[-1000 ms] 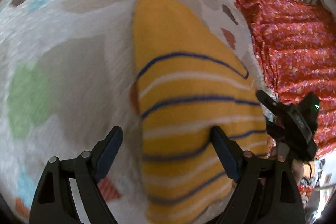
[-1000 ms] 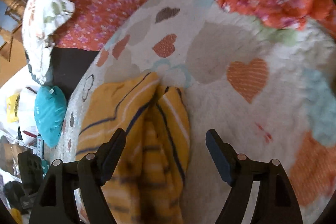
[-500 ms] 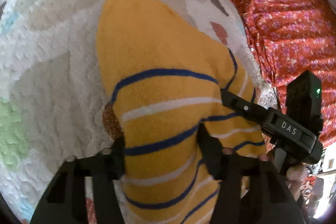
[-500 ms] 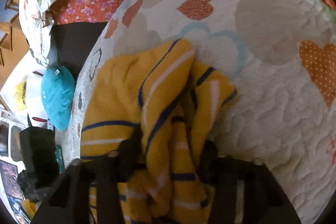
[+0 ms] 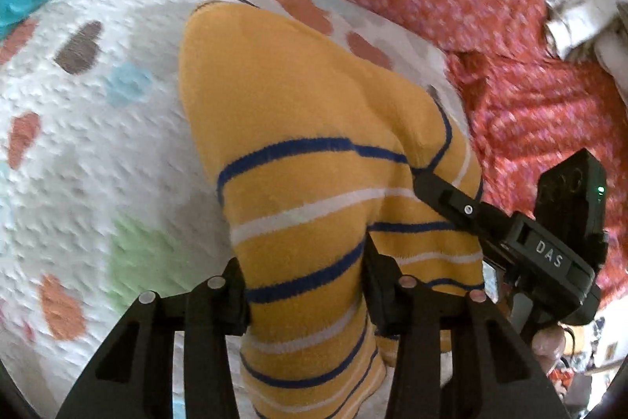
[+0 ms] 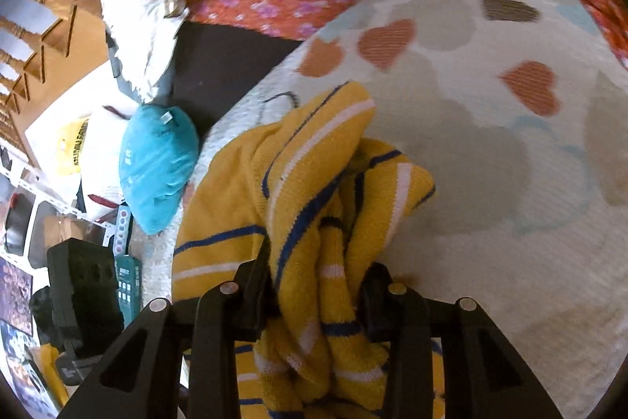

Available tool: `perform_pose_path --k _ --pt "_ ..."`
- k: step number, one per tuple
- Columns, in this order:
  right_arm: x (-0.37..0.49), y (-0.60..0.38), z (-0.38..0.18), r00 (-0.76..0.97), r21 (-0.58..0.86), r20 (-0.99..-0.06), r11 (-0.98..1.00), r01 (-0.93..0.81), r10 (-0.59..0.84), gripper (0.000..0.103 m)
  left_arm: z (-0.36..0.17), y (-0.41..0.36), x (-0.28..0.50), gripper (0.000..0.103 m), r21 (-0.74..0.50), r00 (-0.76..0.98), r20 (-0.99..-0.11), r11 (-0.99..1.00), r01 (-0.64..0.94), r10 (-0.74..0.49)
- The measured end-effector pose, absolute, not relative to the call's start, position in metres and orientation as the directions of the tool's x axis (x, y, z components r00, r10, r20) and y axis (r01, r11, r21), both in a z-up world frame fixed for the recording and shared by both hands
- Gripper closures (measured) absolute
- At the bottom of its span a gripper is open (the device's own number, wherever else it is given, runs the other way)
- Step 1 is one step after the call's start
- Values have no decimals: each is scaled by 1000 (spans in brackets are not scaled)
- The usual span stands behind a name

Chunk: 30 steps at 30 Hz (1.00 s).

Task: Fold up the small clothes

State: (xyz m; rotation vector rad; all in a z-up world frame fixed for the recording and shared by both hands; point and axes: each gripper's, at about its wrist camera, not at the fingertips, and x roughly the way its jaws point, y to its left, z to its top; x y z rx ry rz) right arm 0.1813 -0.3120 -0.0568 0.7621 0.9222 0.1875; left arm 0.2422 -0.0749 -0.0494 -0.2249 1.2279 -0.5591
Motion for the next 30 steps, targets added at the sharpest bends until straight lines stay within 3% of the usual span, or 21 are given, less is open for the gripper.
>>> perform_pose_path --k 4,6,9,10,11,16,20,23,25,27,29,30 --pt "213 -287 -68 596 651 -665 741 165 451 64 -66 -61 269 59 -422 221 -854 876 235 -471" --pt "226 -276 -81 575 621 -696 763 181 430 64 -87 -55 281 50 -405 196 -877 894 194 -440" --pt "241 -266 -101 535 477 -790 848 231 299 54 -105 -47 287 44 -434 163 -873 885 166 -459" --pt "242 -267 -105 529 445 -805 863 239 269 46 -103 -42 284 44 -454 165 -863 877 158 -477" --pt "241 -269 -105 532 440 -805 866 239 262 41 -101 -40 282 44 -461 168 -859 873 160 -484" --pt "213 -288 -67 623 396 -764 885 245 169 41 -72 -20 255 44 -379 273 -865 905 195 -421" --pt "189 -294 -41 684 513 -684 834 204 254 57 -69 -8 230 44 -400 300 -848 899 177 -436" --pt "191 -282 -47 655 641 -619 760 104 433 58 -83 -13 215 44 -407 280 -854 898 168 -439" --pt "200 -271 -67 588 673 -629 734 86 508 58 -100 -19 211 44 -392 248 -872 906 161 -422" --pt "205 -273 -91 561 589 -717 790 169 415 62 -112 -18 209 34 -393 239 -877 908 147 -418" --pt "205 -279 -100 566 496 -764 842 209 310 90 -114 -17 208 32 -410 243 -866 899 152 -436" --pt "203 -283 -101 574 486 -763 849 207 298 91 -113 -16 208 32 -406 255 -863 899 164 -436"
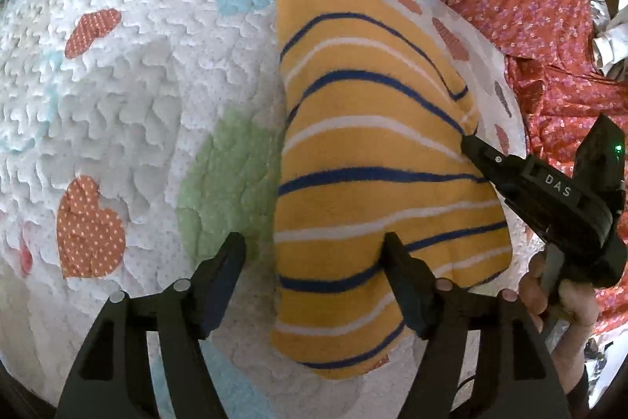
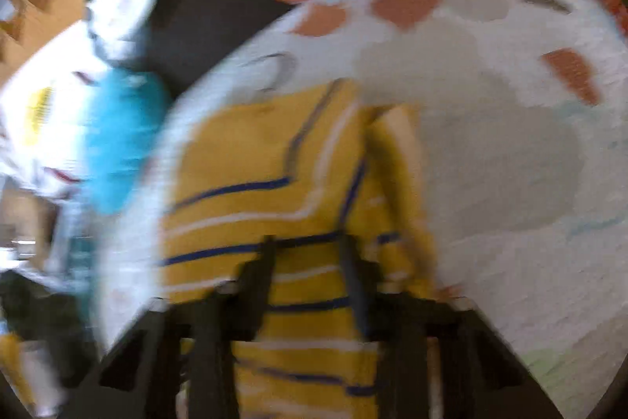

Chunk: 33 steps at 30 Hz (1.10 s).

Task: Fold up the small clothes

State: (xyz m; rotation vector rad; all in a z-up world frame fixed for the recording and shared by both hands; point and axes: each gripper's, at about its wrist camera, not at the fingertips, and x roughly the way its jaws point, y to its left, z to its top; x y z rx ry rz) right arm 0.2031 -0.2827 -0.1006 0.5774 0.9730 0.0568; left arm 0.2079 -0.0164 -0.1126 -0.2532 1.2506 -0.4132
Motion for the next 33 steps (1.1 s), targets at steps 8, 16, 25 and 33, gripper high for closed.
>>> perform_pose_path --k 8,16,25,33 --pt "157 -274 -54 647 476 -711 866 152 277 77 -114 -7 203 30 -420 282 -845 890 178 -455" --pt "124 -262 -99 573 380 -792 905 190 212 72 -71 0 167 30 -185 502 -830 969 164 -243" --pt "38 -242 -35 710 191 -705 962 196 -5 39 45 12 63 0 92 863 -491 992 -87 122" --pt "-35 -210 0 815 -3 -549 975 221 -186 8 86 28 25 0 16 835 -546 997 -72 69"
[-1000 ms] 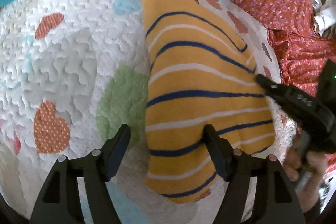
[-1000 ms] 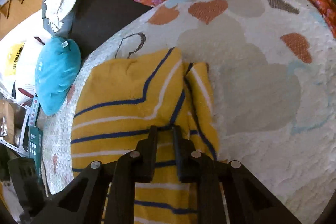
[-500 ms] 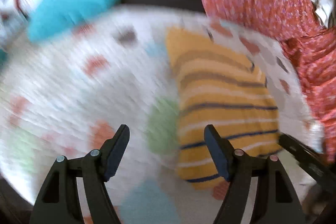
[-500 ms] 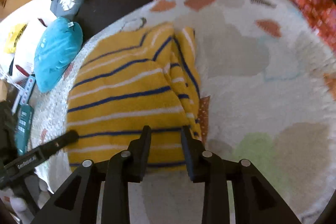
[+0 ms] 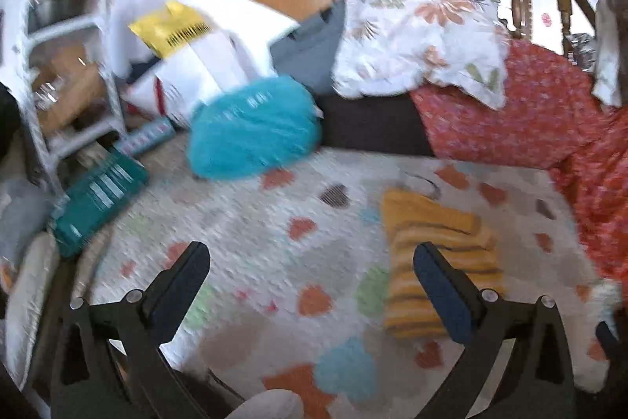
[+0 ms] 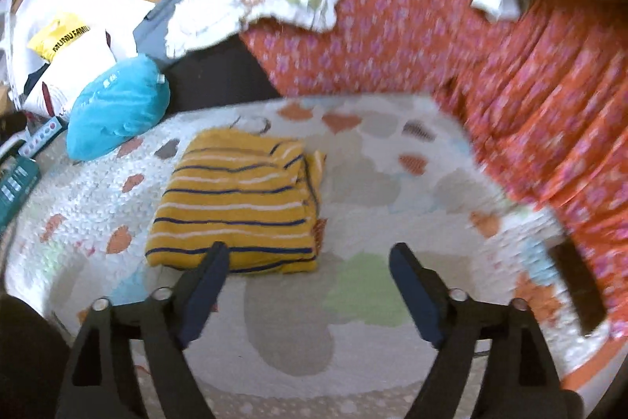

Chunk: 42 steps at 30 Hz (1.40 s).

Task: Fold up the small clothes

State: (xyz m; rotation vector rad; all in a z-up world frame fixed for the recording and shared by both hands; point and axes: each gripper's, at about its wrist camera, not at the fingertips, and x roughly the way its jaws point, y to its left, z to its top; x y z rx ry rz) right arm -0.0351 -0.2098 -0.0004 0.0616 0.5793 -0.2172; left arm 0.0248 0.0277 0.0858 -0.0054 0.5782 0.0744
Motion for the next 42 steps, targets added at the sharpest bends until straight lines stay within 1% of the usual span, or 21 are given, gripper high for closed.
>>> perform_pose_path --k 1,3,6,8,11,12,14,18,24,32,42 --pt "-43 -205 1 828 -22 -518 971 238 -214 0 84 28 26 0 -7 811 -583 998 -56 41" --pt "-53 -199 0 836 -72 -477 960 270 -271 0 78 27 23 0 -16 787 -616 999 -46 26" --pt "-53 -193 -6 807 -134 -513 956 262 -293 0 68 25 15 0 -49 757 -654 999 -21 -16" --pt "-52 -193 -8 792 -151 -529 953 264 -304 0 65 24 6 0 -55 764 -644 998 -17 -23" --pt "-64 -193 -6 812 -134 -473 939 318 -342 0 61 19 -5 0 -59 782 -623 998 -13 -26" --pt "-67 -192 -5 824 -126 -443 934 334 -354 0 60 17 -4 0 -58 775 -630 998 -3 -34" --pt "-67 -190 -8 822 -140 -429 927 348 -374 0 55 12 -1 0 -46 751 -658 999 26 -50" --pt "-55 -188 -21 780 -203 -506 930 307 -368 0 47 6 1 0 -37 734 -676 998 56 -67" --pt "-52 -191 -34 750 -165 -568 940 298 -338 0 24 -1 4 0 -40 665 -741 995 95 -93" --pt "-48 -194 -45 715 -161 -612 939 305 -337 0 -3 -10 3 0 -15 596 -798 991 130 -90" --pt "-42 -200 -60 671 -171 -661 938 303 -337 0 -24 -5 7 0 -50 533 -837 988 146 -121"
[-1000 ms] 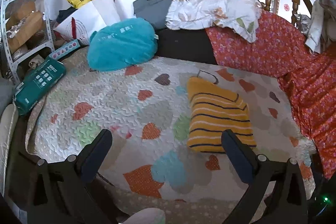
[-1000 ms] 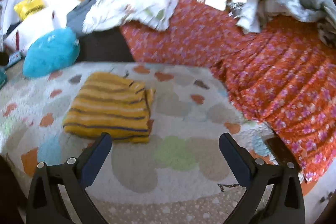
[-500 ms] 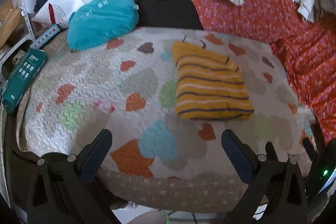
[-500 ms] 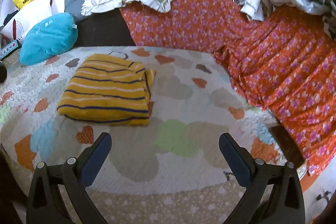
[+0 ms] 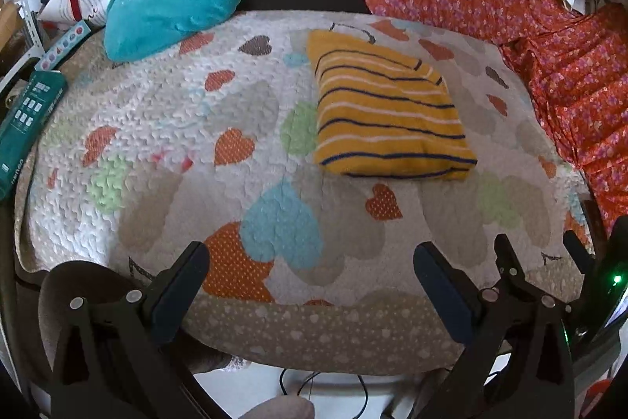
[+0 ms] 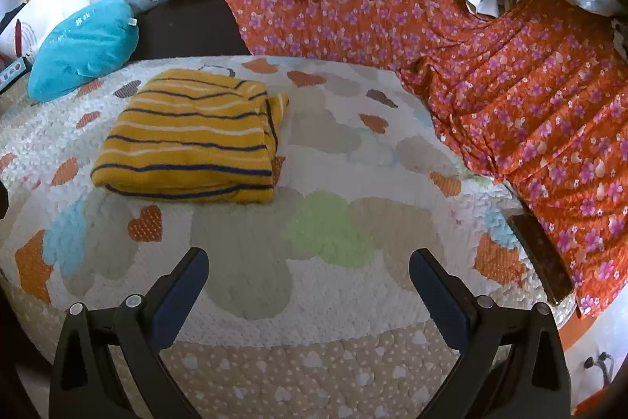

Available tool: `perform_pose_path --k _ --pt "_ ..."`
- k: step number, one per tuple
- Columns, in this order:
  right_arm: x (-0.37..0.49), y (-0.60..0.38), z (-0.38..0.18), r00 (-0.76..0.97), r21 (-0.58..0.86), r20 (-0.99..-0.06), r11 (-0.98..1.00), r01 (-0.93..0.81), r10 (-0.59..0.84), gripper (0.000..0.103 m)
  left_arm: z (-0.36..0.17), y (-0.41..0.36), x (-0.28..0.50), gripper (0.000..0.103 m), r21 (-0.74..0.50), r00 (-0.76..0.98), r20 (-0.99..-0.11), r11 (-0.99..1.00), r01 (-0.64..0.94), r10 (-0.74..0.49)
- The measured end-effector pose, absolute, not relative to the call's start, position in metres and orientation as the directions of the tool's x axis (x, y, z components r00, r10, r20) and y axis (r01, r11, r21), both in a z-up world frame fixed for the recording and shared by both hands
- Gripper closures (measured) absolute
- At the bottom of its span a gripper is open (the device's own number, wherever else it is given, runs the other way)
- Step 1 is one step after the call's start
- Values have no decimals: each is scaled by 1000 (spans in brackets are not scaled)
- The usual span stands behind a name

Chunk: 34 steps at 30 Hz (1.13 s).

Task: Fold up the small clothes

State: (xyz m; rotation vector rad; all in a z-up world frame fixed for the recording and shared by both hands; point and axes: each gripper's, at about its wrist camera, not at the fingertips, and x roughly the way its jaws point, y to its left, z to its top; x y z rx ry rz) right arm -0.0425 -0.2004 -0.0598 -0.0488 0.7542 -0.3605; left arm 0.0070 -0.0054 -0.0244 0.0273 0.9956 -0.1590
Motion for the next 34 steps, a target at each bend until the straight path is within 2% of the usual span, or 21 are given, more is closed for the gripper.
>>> perform_pose_path --k 12,34 --pt "-40 -192 -71 652 -193 -685 944 268 -325 0 -47 -2 9 0 -50 482 -869 989 142 -113" --pt "-10 -167 -92 603 -217 -747 960 177 -280 0 -102 11 18 0 -143 320 -933 985 93 -165"
